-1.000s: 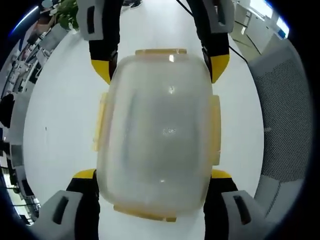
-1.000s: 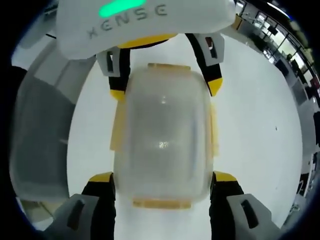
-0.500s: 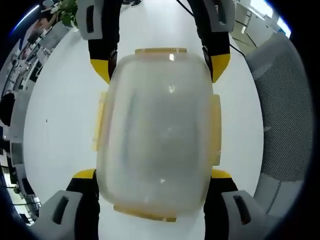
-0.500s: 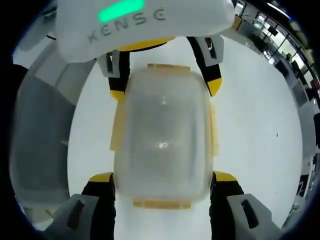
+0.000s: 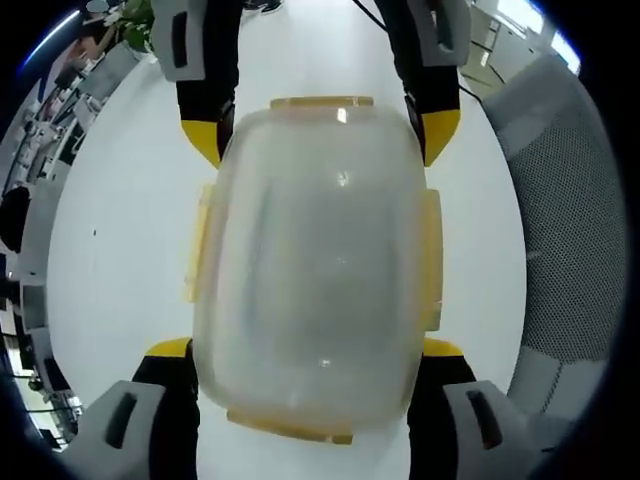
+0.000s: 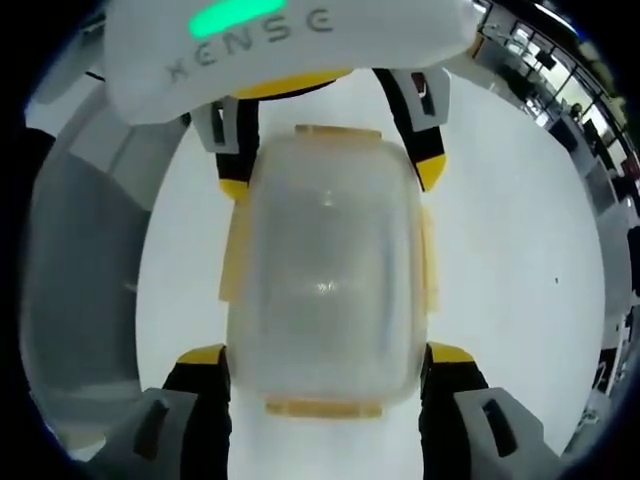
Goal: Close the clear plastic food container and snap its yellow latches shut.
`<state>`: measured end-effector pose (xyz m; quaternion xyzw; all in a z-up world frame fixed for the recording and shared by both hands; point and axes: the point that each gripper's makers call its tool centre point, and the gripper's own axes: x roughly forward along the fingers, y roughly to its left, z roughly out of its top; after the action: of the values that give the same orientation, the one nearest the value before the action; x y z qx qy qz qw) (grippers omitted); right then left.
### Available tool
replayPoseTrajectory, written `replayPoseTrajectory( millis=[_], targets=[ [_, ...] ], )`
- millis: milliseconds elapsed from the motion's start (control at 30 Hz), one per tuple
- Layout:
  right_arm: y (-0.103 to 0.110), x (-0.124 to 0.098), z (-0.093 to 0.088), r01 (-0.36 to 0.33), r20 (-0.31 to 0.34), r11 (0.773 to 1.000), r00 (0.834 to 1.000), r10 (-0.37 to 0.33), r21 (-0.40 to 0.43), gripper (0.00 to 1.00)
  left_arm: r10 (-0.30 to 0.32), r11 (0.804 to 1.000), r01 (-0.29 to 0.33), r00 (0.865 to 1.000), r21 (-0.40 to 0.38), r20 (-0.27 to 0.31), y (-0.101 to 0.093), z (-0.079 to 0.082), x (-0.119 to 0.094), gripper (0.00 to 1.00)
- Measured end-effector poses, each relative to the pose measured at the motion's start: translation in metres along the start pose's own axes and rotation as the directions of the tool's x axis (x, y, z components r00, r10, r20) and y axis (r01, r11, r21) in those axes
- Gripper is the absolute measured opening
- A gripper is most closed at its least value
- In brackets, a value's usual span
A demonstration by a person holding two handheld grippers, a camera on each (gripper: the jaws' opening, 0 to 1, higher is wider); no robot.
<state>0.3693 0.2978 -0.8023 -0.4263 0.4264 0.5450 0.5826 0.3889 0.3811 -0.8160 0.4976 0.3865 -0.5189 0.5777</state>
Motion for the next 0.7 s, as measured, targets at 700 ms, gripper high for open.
replayPoseTrajectory(
  millis=[700],
  targets=[
    [-0.004,0.006,0.021,0.006,0.003,1.0,1.0,-0.006,0.005,0.78,0.006,1.0,-0.006,1.0,0.007,-0.007,0.004,-0.022,-0.004,0.87]
  ],
)
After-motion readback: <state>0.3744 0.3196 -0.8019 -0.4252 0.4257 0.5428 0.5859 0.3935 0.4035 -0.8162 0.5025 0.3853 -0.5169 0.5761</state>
